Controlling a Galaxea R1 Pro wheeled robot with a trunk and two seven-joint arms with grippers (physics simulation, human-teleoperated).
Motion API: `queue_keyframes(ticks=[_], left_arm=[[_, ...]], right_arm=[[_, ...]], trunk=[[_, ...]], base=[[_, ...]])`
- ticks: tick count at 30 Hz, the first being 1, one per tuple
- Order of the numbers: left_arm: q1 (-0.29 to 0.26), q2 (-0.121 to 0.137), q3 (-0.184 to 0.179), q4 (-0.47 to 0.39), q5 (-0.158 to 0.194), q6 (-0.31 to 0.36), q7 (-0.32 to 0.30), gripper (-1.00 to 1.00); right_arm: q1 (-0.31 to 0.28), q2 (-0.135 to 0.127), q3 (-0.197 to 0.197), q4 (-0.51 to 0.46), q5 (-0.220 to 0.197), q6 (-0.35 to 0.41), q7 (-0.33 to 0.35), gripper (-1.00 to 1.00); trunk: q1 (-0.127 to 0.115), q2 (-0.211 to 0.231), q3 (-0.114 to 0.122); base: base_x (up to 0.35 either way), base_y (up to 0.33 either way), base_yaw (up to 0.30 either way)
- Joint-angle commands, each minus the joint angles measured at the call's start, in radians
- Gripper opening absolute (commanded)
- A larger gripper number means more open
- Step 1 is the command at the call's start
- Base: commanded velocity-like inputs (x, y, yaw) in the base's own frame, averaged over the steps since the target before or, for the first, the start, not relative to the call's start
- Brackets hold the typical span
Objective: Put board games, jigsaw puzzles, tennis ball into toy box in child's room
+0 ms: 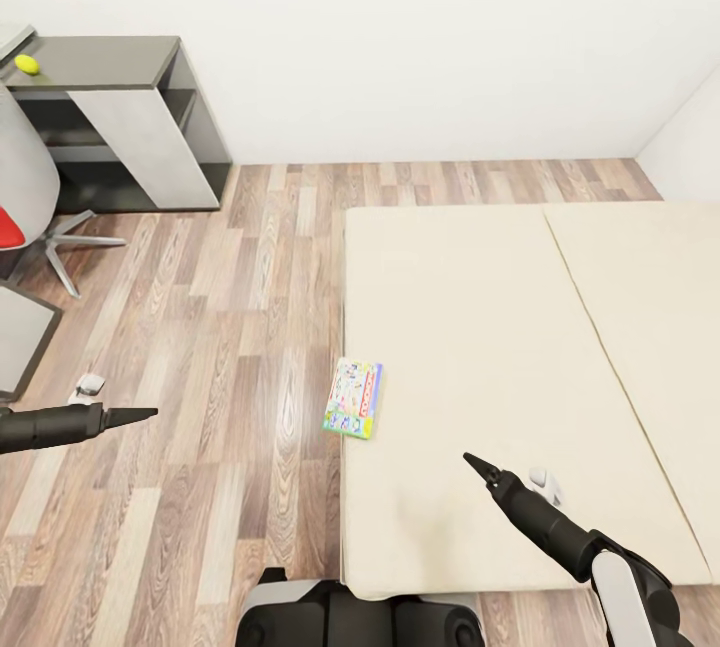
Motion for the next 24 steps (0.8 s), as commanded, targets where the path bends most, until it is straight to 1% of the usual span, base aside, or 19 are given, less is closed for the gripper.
queue_keyframes(ticks=[1, 24], left_arm=[[-0.001, -0.001, 0.004, -0.001, -0.011, 0.011, -0.008, 1.0], [-0.001, 0.001, 0.005, -0.001, -0.012, 0.009, -0.008, 1.0]], right_arm=[[-0.001, 0.001, -0.003, -0.001, 0.002, 0.007, 0.005, 1.0], [-0.001, 0.002, -0.003, 0.005, 0.002, 0.007, 0.004, 1.0]], trunk=[[0.001, -0.001, 0.001], [0.001, -0.001, 0.039]], base=[[0.0, 0.0, 0.0], [0.0, 0.0, 0.0]])
